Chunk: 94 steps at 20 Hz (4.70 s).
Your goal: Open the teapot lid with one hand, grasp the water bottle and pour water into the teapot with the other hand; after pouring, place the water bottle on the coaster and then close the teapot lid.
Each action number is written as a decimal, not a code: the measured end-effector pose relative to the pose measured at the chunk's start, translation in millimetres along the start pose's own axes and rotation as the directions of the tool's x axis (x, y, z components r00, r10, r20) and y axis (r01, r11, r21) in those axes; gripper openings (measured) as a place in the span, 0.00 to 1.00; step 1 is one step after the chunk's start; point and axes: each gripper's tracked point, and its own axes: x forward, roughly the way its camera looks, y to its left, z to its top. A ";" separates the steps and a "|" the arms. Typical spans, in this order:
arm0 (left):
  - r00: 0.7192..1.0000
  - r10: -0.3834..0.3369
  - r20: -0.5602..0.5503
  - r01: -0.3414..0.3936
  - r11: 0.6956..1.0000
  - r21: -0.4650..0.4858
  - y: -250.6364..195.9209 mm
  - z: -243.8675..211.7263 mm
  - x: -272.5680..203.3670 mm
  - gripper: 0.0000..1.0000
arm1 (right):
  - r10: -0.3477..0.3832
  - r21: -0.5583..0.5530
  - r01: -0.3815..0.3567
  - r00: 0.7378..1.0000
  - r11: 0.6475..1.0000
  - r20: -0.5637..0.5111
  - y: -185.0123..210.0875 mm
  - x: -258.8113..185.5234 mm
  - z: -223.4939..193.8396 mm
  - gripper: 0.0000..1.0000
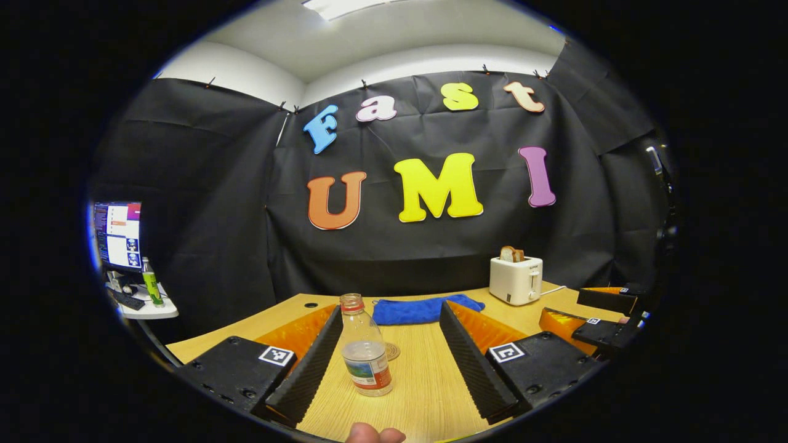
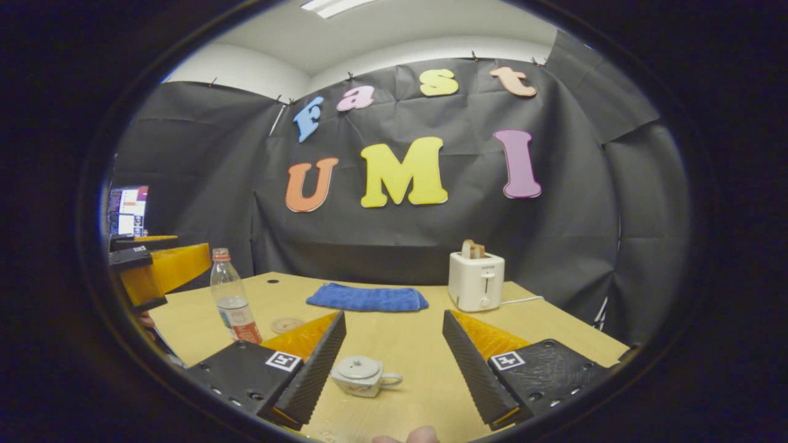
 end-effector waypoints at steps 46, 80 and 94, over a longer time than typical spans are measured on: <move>0.961 -0.059 -0.271 0.038 0.996 -0.083 31.0 -134.7 39.1 1.00 | 0.109 -0.025 -0.113 0.988 0.993 -0.105 16.4 25.2 -17.6 0.02; 0.963 0.108 -0.247 0.169 0.473 0.865 36.7 -112.2 58.0 0.75 | 0.066 0.005 -0.066 0.990 0.998 -0.126 -69.3 -20.6 -29.4 0.00; 0.990 0.031 -0.138 0.138 -0.024 0.990 -6.6 -85.8 65.7 0.75 | 0.057 0.004 -0.057 0.991 0.998 -0.125 -89.1 -31.1 -35.2 0.00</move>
